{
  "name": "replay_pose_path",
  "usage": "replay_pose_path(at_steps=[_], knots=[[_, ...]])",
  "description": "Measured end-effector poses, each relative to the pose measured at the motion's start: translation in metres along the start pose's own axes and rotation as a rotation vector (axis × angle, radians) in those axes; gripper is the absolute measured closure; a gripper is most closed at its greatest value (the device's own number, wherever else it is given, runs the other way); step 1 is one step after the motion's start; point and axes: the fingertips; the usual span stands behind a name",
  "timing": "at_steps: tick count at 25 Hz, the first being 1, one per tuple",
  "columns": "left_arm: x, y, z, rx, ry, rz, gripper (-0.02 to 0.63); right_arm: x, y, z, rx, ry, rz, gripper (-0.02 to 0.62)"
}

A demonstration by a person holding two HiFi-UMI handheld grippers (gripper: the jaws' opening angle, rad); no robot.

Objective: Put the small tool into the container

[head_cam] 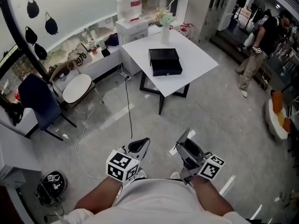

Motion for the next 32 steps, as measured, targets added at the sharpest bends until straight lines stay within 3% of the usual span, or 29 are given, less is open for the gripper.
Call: replay_pose_path(at_steps=[10,18,24,32], knots=[[-0.018,-0.025,-0.017,-0.023,-0.035,-0.015,0.598,-0.027,-0.011,0.013,-0.048,-0.006,0.019,0.307],[-0.012,-0.03,0.013,-0.041,-0.051,-0.024,0.598,-0.02,0.018,0.018,-0.088,-0.001,0.043,0.307],[0.008,-0.041,0.048,-0.014,-0.054,-0.021,0.598,0.008,0.059,0.04,-0.077,0.004,0.054,0.307],[0.073,-0.058,0.12,0.037,0.01,0.008,0.598,0.076,0.123,0.082,-0.01,0.009,0.015,0.307]])
Point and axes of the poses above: the fingertips, and each gripper's own axes: z forward along the fingers, y to its right, x out of its top, and after that the axes turned 11 degrees about -z, right-handed
